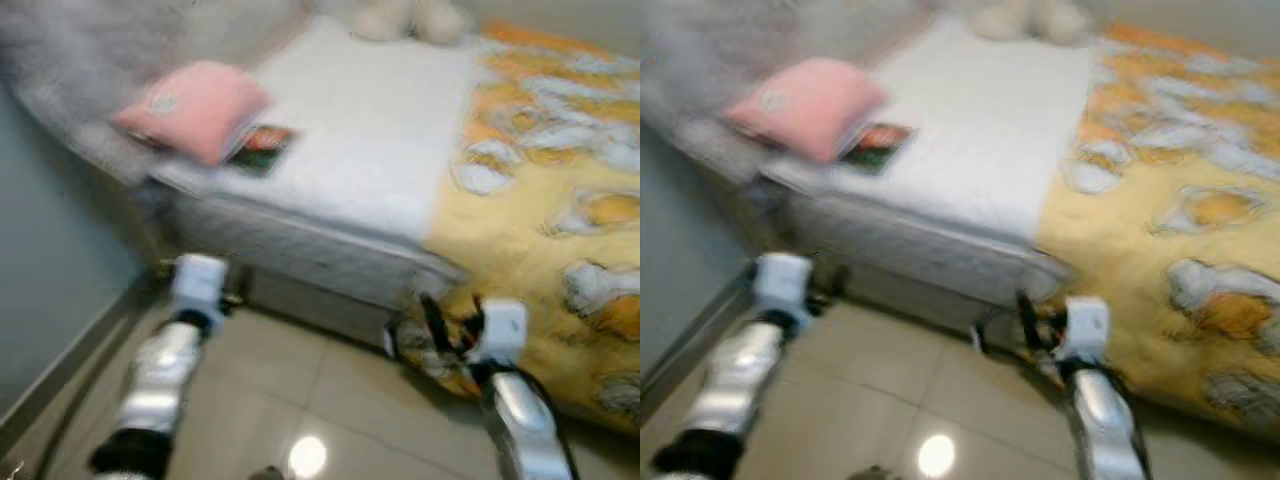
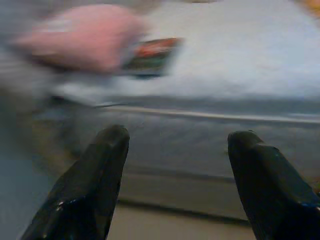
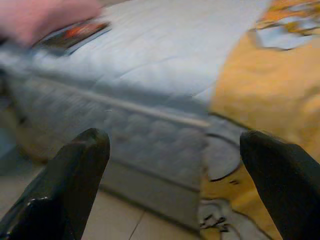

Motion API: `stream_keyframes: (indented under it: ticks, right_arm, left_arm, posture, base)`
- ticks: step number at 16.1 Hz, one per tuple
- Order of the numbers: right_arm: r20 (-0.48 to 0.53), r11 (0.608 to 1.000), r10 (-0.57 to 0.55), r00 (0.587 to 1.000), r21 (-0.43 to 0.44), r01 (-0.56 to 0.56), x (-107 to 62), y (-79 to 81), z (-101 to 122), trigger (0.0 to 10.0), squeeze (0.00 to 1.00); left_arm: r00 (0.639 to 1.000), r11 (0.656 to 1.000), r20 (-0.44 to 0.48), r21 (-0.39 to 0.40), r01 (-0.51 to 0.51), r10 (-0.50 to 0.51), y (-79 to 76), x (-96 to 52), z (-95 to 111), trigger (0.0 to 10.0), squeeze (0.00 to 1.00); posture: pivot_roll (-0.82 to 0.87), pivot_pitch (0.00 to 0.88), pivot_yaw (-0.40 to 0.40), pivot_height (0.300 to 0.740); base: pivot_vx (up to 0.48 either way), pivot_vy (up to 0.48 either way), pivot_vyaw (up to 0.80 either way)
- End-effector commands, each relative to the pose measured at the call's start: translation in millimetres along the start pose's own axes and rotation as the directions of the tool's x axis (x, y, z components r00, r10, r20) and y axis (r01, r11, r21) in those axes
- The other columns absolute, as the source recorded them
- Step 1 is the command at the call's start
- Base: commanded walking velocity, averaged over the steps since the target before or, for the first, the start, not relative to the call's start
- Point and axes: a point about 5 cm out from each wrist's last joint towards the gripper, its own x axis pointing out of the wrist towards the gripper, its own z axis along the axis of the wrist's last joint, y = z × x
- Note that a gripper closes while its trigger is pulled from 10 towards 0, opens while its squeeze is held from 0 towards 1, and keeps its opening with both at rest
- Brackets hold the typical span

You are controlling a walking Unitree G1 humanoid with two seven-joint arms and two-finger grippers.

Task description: Clean up the room

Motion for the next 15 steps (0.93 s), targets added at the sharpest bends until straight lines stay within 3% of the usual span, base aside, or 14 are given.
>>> stream_keyframes:
  ticks: [1,3,4,8,12,13,15]
  right_arm:
    - [0.0,1.0,-0.004,1.0,0.006,0.004,-2.9,-9.5,2,10.0,0.0]
    - [-0.018,1.0,0.007,1.0,0.031,-0.006,2.3,-7.1,0,10.0,0.0]
    - [-0.011,0.998,0.041,0.999,0.038,-0.041,10.6,2.4,4,10.0,0.0]
    - [0.002,0.994,0.099,0.995,0.035,-0.099,21.9,15.0,10,10.0,0.0]
    - [-0.007,0.992,0.121,0.993,0.034,-0.12,25.8,18.8,9,10.0,0.0]
    - [-0.007,0.993,0.118,0.993,0.033,-0.118,25.9,18.2,9,10.0,0.0]
    - [-0.007,0.994,0.104,0.995,0.035,-0.103,25.2,15.3,8,10.0,0.0]
  left_arm:
    - [0.999,0.999,-0.006,-0.032,-0.039,0.039,-4.2,-2.4,3,10.0,0.0]
    - [0.995,0.994,-0.021,-0.049,-0.099,0.098,-13.1,1.7,7,10.0,0.0]
    - [0.995,0.995,-0.006,-0.013,-0.099,0.099,-20.4,6.1,12,10.0,0.0]
    - [0.987,0.989,-0.077,0.05,-0.14,0.143,-19.4,5.4,6,10.0,0.0]
    - [0.984,0.987,-0.079,0.017,-0.16,0.161,-31.8,19.9,17,10.0,0.0]
    - [0.987,0.99,-0.091,-0.011,-0.137,0.136,-34.8,19.2,14,10.0,0.0]
    - [0.996,0.998,-0.089,0.059,-0.019,0.024,-47.3,13.2,6,10.0,0.0]
  posture:
    - [0.08,0.0,0.024,0.74]
    - [0.1,0.0,0.01,0.74]
    - [0.11,0.0,0.001,0.74]
    - [0.11,0.0,-0.002,0.74]
    - [0.11,0.0,0.001,0.74]
    - [0.11,0.0,0.009,0.74]
    - [0.1,0.0,0.014,0.74]
  base:
    - [0.0,-0.465,0.46]
    - [0.0,-0.465,0.46]
    - [0.0,-0.465,0.46]
    - [0.0,-0.465,0.46]
    - [0.0,-0.465,0.46]
    - [0.0,-0.454,0.46]
    - [0.0,0.0,0.45]
